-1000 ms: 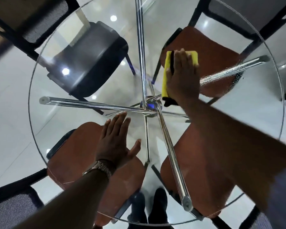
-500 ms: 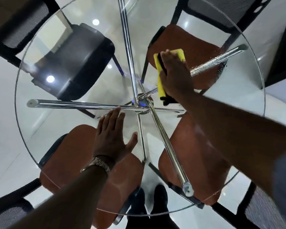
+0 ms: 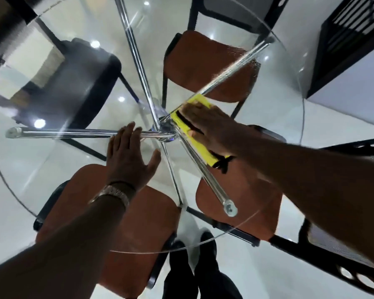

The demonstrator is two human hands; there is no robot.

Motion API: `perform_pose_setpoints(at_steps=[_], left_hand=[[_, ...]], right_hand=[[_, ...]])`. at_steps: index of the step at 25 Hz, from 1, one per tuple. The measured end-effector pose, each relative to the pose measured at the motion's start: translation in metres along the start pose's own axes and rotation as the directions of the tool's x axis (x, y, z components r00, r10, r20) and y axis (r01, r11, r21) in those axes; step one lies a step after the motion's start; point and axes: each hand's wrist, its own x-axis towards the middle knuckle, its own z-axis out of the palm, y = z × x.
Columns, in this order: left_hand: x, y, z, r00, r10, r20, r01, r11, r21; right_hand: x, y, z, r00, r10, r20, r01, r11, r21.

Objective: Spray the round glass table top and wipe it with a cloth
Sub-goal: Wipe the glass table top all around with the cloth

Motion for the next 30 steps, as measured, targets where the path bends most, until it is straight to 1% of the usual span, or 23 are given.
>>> perform_pose_setpoints(at_steps=[1,2,3,4,5,6,7,8,9,10,11,12,13,14,15,16,17,19,20,23,26,28,30], left_hand=[[0.0,0.01,-0.001,1.0,0.029,-0.01,-0.029,1.0,0.001],[0.001,0.023,-0.001,0.998,0.07,-0.008,-0.07,0.998,-0.005],[0.002,0.042,0.001,0.994,0.113,0.0,-0.113,0.993,-0.029],[0.004,0.062,0.005,0.989,0.148,0.005,-0.147,0.987,-0.062],[0.007,0.083,0.009,0.985,0.171,0.01,-0.169,0.982,-0.088],[0.009,0.105,0.016,0.982,0.186,0.023,-0.182,0.978,-0.104],[0.012,0.125,0.022,0.98,0.198,0.038,-0.192,0.975,-0.114],[0.012,0.142,0.029,0.975,0.218,0.053,-0.21,0.969,-0.128],[0.013,0.157,0.038,0.965,0.256,0.064,-0.244,0.958,-0.15],[0.014,0.168,0.047,0.951,0.301,0.075,-0.286,0.944,-0.166],[0.014,0.177,0.054,0.934,0.343,0.097,-0.324,0.931,-0.166],[0.014,0.183,0.061,0.916,0.379,0.131,-0.361,0.922,-0.141],[0.014,0.186,0.064,0.899,0.404,0.169,-0.393,0.914,-0.097],[0.013,0.188,0.065,0.887,0.416,0.199,-0.413,0.909,-0.057],[0.012,0.187,0.065,0.882,0.418,0.215,-0.422,0.906,-0.03],[0.012,0.187,0.063,0.882,0.414,0.224,-0.421,0.907,-0.014],[0.013,0.189,0.061,0.883,0.406,0.235,-0.416,0.909,-0.007],[0.013,0.192,0.06,0.886,0.388,0.255,-0.4,0.916,-0.007],[0.013,0.193,0.061,0.886,0.386,0.259,-0.397,0.918,-0.008],[0.014,0.194,0.065,0.893,0.372,0.253,-0.383,0.924,-0.007],[0.014,0.195,0.06,0.892,0.368,0.264,-0.377,0.926,-0.019],[0.014,0.196,0.058,0.887,0.37,0.278,-0.381,0.924,-0.014],[0.014,0.196,0.059,0.888,0.373,0.269,-0.386,0.922,-0.003]], right_hand=[[-0.013,0.026,-0.01,0.999,0.022,-0.035,-0.02,0.999,0.041],[-0.033,0.046,-0.017,0.97,0.228,-0.079,-0.221,0.971,0.094],[-0.058,0.054,-0.023,0.847,0.525,-0.085,-0.513,0.849,0.127],[-0.08,0.054,-0.023,0.661,0.748,-0.06,-0.738,0.662,0.13],[-0.096,0.047,-0.02,0.558,0.828,-0.05,-0.821,0.56,0.107],[-0.109,0.038,-0.019,0.605,0.792,-0.079,-0.79,0.61,0.062],[-0.118,0.032,-0.018,0.738,0.669,-0.082,-0.671,0.742,0.015],[-0.126,0.039,-0.015,0.871,0.489,-0.047,-0.491,0.871,-0.014],[-0.129,0.062,-0.018,0.943,0.333,-0.023,-0.333,0.942,-0.037],[-0.127,0.091,-0.023,0.955,0.295,-0.038,-0.297,0.954,-0.047],[-0.123,0.114,-0.028,0.912,0.403,-0.069,-0.406,0.914,-0.023],[-0.121,0.132,-0.031,0.798,0.597,-0.081,-0.596,0.802,0.039],[-0.122,0.135,-0.031,0.647,0.76,-0.07,-0.752,0.65,0.112],[-0.127,0.123,-0.028,0.511,0.857,-0.068,-0.842,0.515,0.161],[-0.134,0.098,-0.024,0.454,0.887,-0.083,-0.873,0.461,0.159],[-0.144,0.073,-0.019,0.456,0.884,-0.102,-0.872,0.466,0.146],[-0.154,0.057,-0.018,0.486,0.867,-0.105,-0.855,0.497,0.147],[-0.156,0.073,-0.023,0.547,0.834,-0.08,-0.818,0.552,0.16],[-0.144,0.096,-0.025,0.53,0.846,-0.059,-0.828,0.532,0.178],[-0.108,0.161,-0.032,0.373,0.922,0.102,-0.884,0.32,0.342],[-0.132,0.117,-0.043,0.218,0.971,0.1,-0.835,0.132,0.535],[-0.158,0.066,-0.052,0.153,0.98,0.125,-0.787,0.045,0.615],[-0.161,0.07,-0.043,0.136,0.981,0.139,-0.799,0.026,0.601]])
